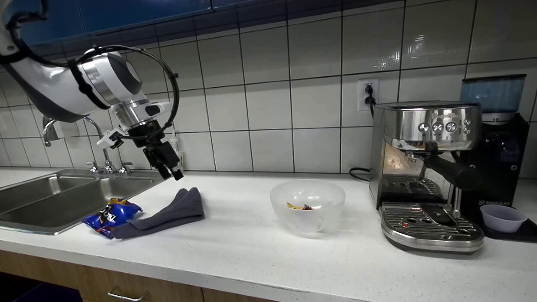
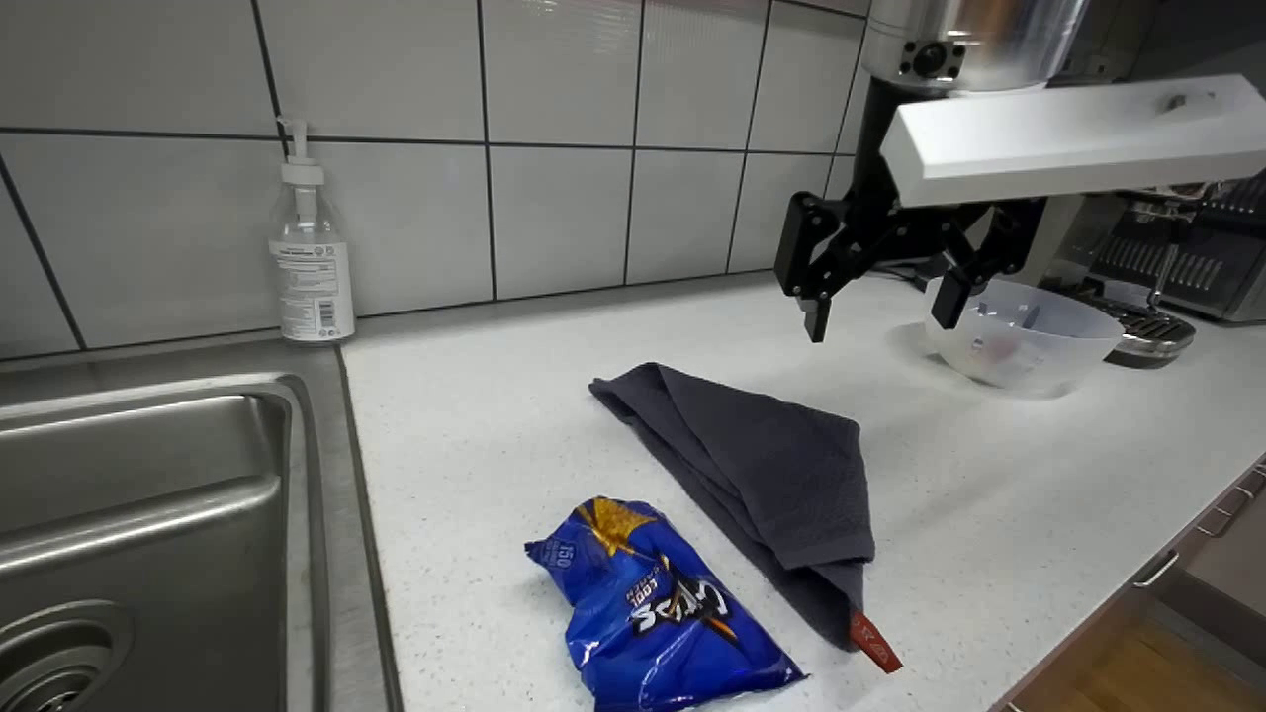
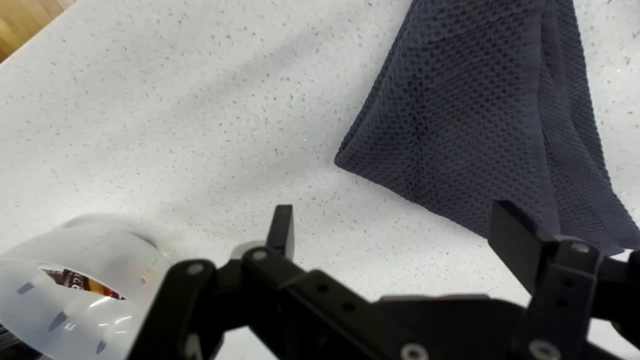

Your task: Fold the towel

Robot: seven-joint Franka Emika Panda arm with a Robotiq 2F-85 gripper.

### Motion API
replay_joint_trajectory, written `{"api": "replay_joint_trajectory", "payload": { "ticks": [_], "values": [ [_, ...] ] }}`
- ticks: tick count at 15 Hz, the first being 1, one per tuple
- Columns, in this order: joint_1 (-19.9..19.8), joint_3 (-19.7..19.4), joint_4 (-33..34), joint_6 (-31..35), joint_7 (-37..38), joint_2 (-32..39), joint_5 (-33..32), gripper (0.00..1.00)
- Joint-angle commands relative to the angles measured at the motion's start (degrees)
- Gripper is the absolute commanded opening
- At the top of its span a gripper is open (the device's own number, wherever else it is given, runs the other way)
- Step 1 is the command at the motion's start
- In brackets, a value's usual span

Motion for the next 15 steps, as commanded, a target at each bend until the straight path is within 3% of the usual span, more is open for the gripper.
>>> {"api": "replay_joint_trajectory", "payload": {
  "ticks": [1, 9, 15],
  "values": [
    [-2.05, -0.86, -1.4, 2.17, -7.31, -2.34, 3.68, 1.0],
    [-4.78, -3.26, -2.61, 4.06, -24.25, -4.64, 11.02, 1.0],
    [-6.52, -4.31, -4.29, 3.75, -32.82, -7.17, 14.78, 1.0]
  ]
}}
